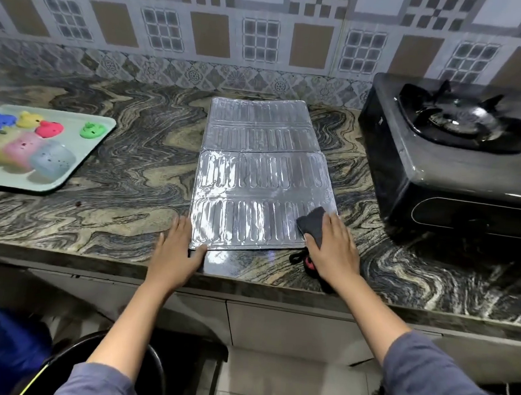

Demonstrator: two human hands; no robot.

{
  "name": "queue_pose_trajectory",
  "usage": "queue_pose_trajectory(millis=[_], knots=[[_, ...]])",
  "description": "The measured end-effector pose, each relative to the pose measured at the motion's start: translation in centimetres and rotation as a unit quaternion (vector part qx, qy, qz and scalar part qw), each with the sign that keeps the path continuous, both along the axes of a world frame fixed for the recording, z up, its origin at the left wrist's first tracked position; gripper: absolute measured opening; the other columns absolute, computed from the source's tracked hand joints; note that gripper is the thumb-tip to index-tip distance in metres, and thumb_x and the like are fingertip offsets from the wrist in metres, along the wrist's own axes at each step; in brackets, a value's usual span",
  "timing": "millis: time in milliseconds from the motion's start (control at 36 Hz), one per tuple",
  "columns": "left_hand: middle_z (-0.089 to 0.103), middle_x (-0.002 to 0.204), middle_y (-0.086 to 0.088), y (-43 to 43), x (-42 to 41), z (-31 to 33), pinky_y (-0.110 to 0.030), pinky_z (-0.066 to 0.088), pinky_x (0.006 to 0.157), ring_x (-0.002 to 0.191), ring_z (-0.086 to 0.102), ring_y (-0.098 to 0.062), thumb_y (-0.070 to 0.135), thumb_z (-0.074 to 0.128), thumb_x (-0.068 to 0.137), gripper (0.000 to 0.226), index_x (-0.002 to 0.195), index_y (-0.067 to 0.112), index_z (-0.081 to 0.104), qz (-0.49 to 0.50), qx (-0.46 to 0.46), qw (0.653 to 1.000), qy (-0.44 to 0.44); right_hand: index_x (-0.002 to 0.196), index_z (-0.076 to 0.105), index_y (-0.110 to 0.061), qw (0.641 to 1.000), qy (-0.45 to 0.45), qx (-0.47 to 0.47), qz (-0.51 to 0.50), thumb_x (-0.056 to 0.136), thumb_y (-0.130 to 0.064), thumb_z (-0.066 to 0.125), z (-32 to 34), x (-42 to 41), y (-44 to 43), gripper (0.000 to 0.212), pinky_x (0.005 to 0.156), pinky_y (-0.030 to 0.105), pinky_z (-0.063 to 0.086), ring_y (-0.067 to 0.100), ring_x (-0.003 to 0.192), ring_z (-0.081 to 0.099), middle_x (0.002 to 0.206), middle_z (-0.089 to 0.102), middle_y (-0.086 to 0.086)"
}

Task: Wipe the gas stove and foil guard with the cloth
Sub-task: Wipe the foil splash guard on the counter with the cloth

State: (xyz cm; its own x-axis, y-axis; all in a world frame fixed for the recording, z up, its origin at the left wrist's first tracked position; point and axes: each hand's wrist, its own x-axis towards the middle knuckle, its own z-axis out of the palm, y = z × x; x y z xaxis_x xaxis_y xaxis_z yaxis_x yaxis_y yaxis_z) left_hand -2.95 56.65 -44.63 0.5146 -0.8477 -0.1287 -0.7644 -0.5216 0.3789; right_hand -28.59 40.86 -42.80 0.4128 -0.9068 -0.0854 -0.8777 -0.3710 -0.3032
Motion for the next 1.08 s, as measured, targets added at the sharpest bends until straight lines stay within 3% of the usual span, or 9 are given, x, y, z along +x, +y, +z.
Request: queue_pose_trajectory(millis=[111, 250, 417, 528, 639, 722, 833, 972, 1083], knots=[[-0.002, 0.159, -0.002, 0.1, -1.5, 0.1, -0.038, 0.0, 0.12, 0.146, -0.003, -0.014, 0.036, 0.036, 0.096, 0.067, 0.149, 0.011, 0.004, 0.04, -0.031, 0.999, 0.018, 0.148, 0.01, -0.009, 0.999, -0.017, 0.026, -0.036, 0.093, -0.056, 0.031, 0.4, -0.2, 0.6, 0.076, 0.119, 0.038, 0.008, 0.024, 0.146, 0.006, 0.158, 0.008, 0.009], [-0.001, 0.159, -0.002, 0.1, -2.6, 0.2, -0.035, -0.002, 0.12, 0.147, -0.002, -0.014, 0.032, 0.034, 0.097, 0.064, 0.149, 0.01, 0.004, 0.062, -0.04, 0.997, 0.02, 0.145, 0.021, -0.005, 0.998, -0.028, 0.02, -0.049, 0.095, -0.05, 0.03, 1.1, 0.1, 0.7, 0.068, 0.117, 0.042, 0.018, 0.028, 0.142, 0.017, 0.153, 0.025, 0.011], [0.0, 0.159, -0.004, 0.0, -3.1, 0.3, -0.035, -0.002, 0.12, 0.147, 0.0, -0.016, 0.03, 0.033, 0.098, 0.062, 0.149, 0.008, 0.006, 0.08, -0.041, 0.996, 0.019, 0.13, 0.043, -0.006, 0.993, -0.063, 0.037, -0.09, 0.088, -0.044, 0.054, 2.1, 0.5, -0.2, 0.057, 0.104, 0.041, 0.032, 0.032, 0.126, 0.036, 0.134, 0.046, 0.015], [0.003, 0.159, -0.006, -0.2, -3.5, 0.6, -0.036, 0.001, 0.12, 0.147, 0.002, -0.018, 0.027, 0.034, 0.097, 0.061, 0.149, 0.007, 0.008, 0.093, -0.045, 0.994, 0.025, 0.127, 0.045, -0.006, 0.984, -0.107, 0.072, -0.123, 0.08, -0.04, 0.066, 2.9, 0.8, -1.0, 0.061, 0.103, 0.042, 0.035, 0.035, 0.124, 0.041, 0.13, 0.048, 0.016], [0.012, 0.158, -0.007, -0.4, -4.5, 1.1, -0.04, 0.011, 0.118, 0.146, 0.008, -0.021, 0.021, 0.037, 0.096, 0.059, 0.148, 0.006, 0.014, 0.125, -0.072, 0.989, 0.045, 0.115, 0.054, -0.005, 0.975, -0.155, 0.085, -0.136, 0.082, -0.03, 0.066, 2.9, 1.3, -1.4, 0.043, 0.084, 0.034, 0.039, 0.032, 0.113, 0.051, 0.124, 0.054, 0.017], [0.022, 0.155, -0.011, -0.7, -4.9, 1.1, -0.043, 0.018, 0.117, 0.144, 0.016, -0.025, 0.016, 0.04, 0.094, 0.056, 0.145, 0.004, 0.021, 0.148, -0.094, 0.983, 0.06, 0.103, 0.062, -0.007, 0.973, -0.175, 0.084, -0.126, 0.083, -0.022, 0.065, 2.6, 1.4, -1.5, 0.025, 0.072, 0.029, 0.036, 0.03, 0.101, 0.056, 0.113, 0.062, 0.016], [0.03, 0.149, -0.013, -0.9, -5.1, 1.2, -0.046, 0.025, 0.114, 0.14, 0.023, -0.028, 0.012, 0.042, 0.09, 0.052, 0.14, 0.003, 0.03, 0.161, -0.102, 0.98, 0.061, 0.092, 0.061, -0.011, 0.97, -0.208, 0.089, -0.09, 0.081, -0.016, 0.065, 2.8, 1.8, -1.1, 0.013, 0.07, 0.027, 0.035, 0.024, 0.088, 0.053, 0.104, 0.063, 0.013], [0.035, 0.141, -0.014, -1.0, -5.2, 1.7, -0.047, 0.034, 0.103, 0.132, 0.028, -0.03, 0.01, 0.043, 0.089, 0.038, 0.126, 0.001, 0.042, 0.159, -0.096, 0.981, 0.054, 0.087, 0.054, -0.013, 0.963, -0.243, 0.109, -0.046, 0.081, -0.013, 0.064, 4.2, 2.1, -0.5, 0.011, 0.069, 0.027, 0.035, 0.022, 0.085, 0.054, 0.094, 0.062, 0.009], [0.042, 0.129, -0.015, -1.0, -5.3, 2.2, -0.044, 0.038, 0.094, 0.122, 0.036, -0.031, 0.006, 0.043, 0.086, 0.027, 0.112, 0.001, 0.047, 0.157, -0.079, 0.983, 0.049, 0.088, 0.05, -0.016, 0.961, -0.234, 0.141, 0.037, 0.082, -0.013, 0.063, 6.5, 2.4, -0.3, 0.014, 0.06, 0.023, 0.036, 0.019, 0.081, 0.051, 0.089, 0.058, 0.004]])
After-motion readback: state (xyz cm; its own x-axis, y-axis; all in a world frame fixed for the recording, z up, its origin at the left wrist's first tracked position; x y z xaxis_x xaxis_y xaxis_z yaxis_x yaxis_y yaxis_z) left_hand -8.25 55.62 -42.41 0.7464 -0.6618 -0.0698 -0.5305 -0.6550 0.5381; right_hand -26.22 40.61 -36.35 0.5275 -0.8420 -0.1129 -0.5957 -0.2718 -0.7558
